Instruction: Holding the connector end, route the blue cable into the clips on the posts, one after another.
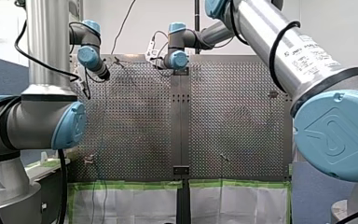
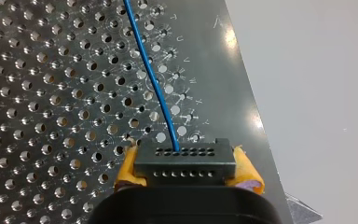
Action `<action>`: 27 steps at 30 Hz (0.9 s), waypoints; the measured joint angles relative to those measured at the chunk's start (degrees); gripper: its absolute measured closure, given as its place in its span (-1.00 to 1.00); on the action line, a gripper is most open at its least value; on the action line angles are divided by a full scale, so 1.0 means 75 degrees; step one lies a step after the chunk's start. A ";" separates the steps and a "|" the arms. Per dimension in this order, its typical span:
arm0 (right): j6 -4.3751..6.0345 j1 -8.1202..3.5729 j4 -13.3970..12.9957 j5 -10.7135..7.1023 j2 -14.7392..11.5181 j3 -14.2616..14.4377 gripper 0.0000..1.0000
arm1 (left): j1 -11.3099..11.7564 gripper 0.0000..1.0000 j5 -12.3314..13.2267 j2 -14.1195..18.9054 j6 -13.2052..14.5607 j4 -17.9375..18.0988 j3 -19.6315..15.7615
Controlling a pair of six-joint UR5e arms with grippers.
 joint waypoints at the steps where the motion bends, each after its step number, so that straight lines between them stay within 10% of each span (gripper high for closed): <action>1: 0.0001 -0.0001 0.0000 0.0000 0.0000 0.0000 1.00 | -0.0005 -1.00 -0.0037 0.0035 0.0022 -0.0087 0.0000; 27: 0.0015 -0.0036 0.0047 0.0000 0.0009 0.0003 1.00 | -0.0715 -1.00 -0.0950 0.1209 0.0959 -0.0885 0.0000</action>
